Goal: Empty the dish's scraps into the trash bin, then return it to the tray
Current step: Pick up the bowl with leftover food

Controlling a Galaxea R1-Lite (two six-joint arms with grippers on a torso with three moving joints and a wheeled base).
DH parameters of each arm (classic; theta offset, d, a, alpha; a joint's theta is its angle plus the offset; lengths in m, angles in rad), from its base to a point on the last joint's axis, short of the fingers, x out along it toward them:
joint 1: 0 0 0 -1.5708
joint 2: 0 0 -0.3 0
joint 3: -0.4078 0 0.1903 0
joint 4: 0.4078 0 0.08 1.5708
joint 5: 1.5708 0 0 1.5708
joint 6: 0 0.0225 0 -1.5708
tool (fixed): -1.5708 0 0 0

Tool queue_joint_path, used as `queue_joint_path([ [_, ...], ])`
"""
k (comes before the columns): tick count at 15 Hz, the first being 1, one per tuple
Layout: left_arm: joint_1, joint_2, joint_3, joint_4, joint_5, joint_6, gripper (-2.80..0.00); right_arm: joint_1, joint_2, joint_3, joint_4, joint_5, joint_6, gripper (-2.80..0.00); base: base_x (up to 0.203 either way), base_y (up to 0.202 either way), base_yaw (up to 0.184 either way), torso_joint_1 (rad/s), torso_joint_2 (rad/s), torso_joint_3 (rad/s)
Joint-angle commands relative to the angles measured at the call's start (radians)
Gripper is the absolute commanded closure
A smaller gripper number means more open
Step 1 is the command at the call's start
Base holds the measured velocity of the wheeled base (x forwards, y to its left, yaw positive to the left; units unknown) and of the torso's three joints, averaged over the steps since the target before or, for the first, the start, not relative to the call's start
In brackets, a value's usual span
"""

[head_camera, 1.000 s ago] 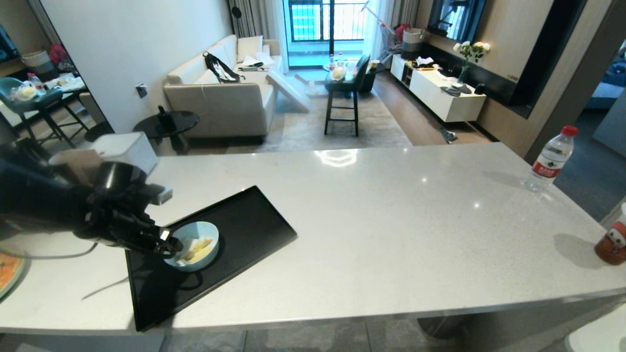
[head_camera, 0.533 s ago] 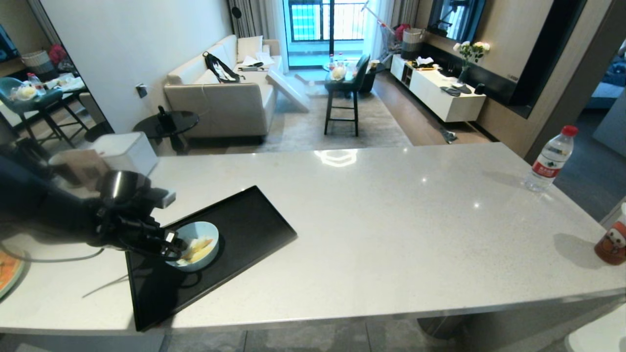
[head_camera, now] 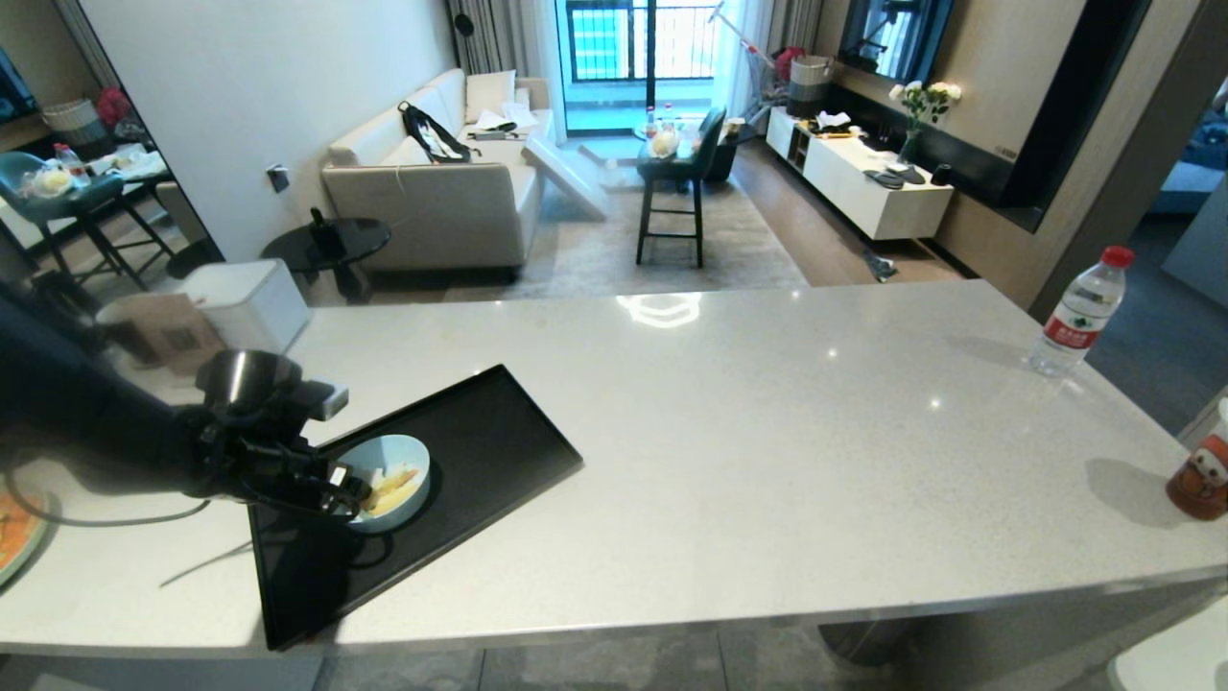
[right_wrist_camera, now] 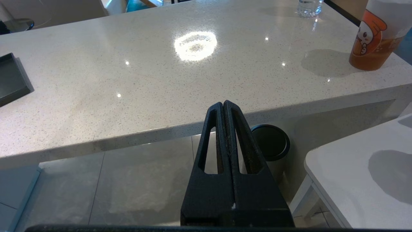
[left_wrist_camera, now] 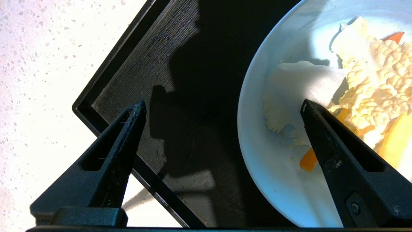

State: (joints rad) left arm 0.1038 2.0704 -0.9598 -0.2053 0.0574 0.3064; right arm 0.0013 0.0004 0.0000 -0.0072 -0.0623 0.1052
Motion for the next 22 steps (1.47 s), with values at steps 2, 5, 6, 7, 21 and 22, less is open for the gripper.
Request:
queue_joint_path([
  [2,0.002,-0.002,0.003,-0.002,0.001,0.001,0.0,0.0,0.001,0.0,0.0,-0.001,0.001,0.0,0.0,0.0,0.0,0.0,0.0,0.0],
  [5,0.004,-0.007,0.004,-0.025,0.004,0.0,0.0,0.0,0.0,0.0,0.0,-0.001,0.001,0.0,0.0,0.0,0.0,0.0,0.0,0.0],
  [6,0.004,-0.008,0.006,-0.039,0.004,-0.002,0.0,0.0,0.001,0.0,0.0,-0.001,0.001,0.0,0.0,0.0,0.0,0.0,0.0,0.0],
  [7,0.004,-0.015,0.007,-0.039,0.004,-0.003,0.0,0.0,0.0,0.0,0.0,-0.001,0.001,0.0,0.0,0.0,0.0,0.0,0.0,0.0],
  [21,0.009,-0.088,0.17,-0.069,-0.038,-0.042,0.0,0.0,0.001,0.0,0.0,-0.001,0.001,0.0,0.0,0.0,0.0,0.0,0.0,0.0],
  [22,0.005,-0.095,0.177,-0.072,-0.037,-0.07,0.0,0.0,0.0,0.0,0.0,-0.001,0.001,0.0,0.0,0.0,0.0,0.0,0.0,0.0],
])
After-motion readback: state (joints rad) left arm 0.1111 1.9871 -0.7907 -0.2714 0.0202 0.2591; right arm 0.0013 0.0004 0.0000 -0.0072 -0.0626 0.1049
